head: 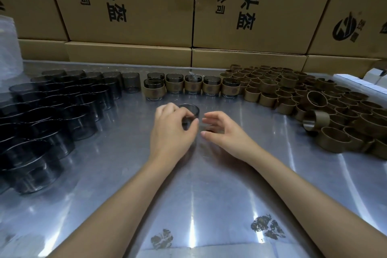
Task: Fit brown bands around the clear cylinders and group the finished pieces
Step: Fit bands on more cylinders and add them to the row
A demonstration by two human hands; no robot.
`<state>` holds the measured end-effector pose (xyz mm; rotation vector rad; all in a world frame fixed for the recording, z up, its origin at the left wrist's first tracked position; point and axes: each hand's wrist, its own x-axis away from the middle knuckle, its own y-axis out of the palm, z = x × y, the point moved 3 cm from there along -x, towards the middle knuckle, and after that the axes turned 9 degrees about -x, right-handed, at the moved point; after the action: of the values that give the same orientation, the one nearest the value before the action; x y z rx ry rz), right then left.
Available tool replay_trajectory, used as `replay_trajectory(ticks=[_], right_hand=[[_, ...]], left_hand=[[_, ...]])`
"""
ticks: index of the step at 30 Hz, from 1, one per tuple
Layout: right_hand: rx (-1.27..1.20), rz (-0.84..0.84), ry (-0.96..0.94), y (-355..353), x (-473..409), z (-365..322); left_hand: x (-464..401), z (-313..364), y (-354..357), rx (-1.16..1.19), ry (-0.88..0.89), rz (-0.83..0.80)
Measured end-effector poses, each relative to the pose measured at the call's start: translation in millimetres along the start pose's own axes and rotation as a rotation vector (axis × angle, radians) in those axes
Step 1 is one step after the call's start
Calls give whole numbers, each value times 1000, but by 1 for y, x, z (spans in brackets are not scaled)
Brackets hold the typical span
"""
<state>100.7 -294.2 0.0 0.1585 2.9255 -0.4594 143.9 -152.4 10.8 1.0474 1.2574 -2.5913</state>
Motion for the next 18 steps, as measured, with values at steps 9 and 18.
replay_trajectory(ticks=[9,18], right_hand=[[27,62,-61,-3,-4,6],[-27,368,-201,-16,-2,1]], left_hand=[[-7,1,1,438,-180,-62],[-4,1,8,250,-18,-156]])
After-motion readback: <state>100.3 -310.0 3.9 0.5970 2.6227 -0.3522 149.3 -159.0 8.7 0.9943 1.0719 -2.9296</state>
